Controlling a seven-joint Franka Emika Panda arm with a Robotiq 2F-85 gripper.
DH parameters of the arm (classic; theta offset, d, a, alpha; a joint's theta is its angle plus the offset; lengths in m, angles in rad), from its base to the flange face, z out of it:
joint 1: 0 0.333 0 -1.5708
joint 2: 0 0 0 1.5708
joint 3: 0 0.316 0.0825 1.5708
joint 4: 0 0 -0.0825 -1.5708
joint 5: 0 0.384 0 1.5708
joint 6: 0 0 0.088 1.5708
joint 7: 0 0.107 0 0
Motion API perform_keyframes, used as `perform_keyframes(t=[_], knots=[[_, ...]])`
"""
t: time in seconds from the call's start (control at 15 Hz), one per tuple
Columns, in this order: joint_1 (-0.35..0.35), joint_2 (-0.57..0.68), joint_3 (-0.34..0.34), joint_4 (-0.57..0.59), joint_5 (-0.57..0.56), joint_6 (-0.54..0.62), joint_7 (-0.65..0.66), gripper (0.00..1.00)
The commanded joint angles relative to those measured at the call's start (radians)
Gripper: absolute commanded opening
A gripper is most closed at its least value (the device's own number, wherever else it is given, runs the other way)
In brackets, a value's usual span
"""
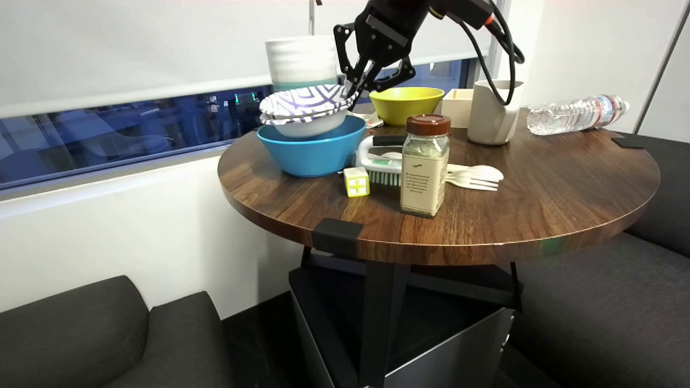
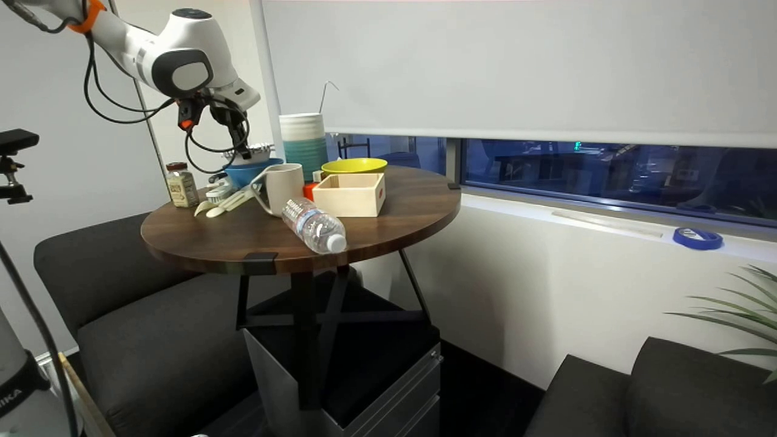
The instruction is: Stack the white bowls together then pick them up and put them in the blue bowl
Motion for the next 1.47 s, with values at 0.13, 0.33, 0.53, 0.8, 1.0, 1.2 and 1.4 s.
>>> perform_keyframes(t=[0.13, 0.33, 0.53, 0.8, 1.0, 1.2, 1.4], knots=[[-0.020, 0.062, 0.019, 0.056, -0.028, -0.037, 0.006, 0.01], [-0.023, 0.059, 0.018, 0.055, -0.036, -0.034, 0.008, 0.35], [-0.025, 0.027, 0.019, 0.042, -0.049, -0.021, 0.007, 0.55], [-0.038, -0.029, 0.021, 0.019, -0.122, -0.019, 0.032, 0.84], [-0.058, -0.063, 0.018, -0.003, -0.164, -0.030, 0.038, 0.99], [-0.062, -0.108, 0.009, -0.039, -0.137, -0.040, -0.022, 1.00], [-0.049, -0.184, 0.002, -0.102, -0.108, -0.026, -0.159, 1.00]])
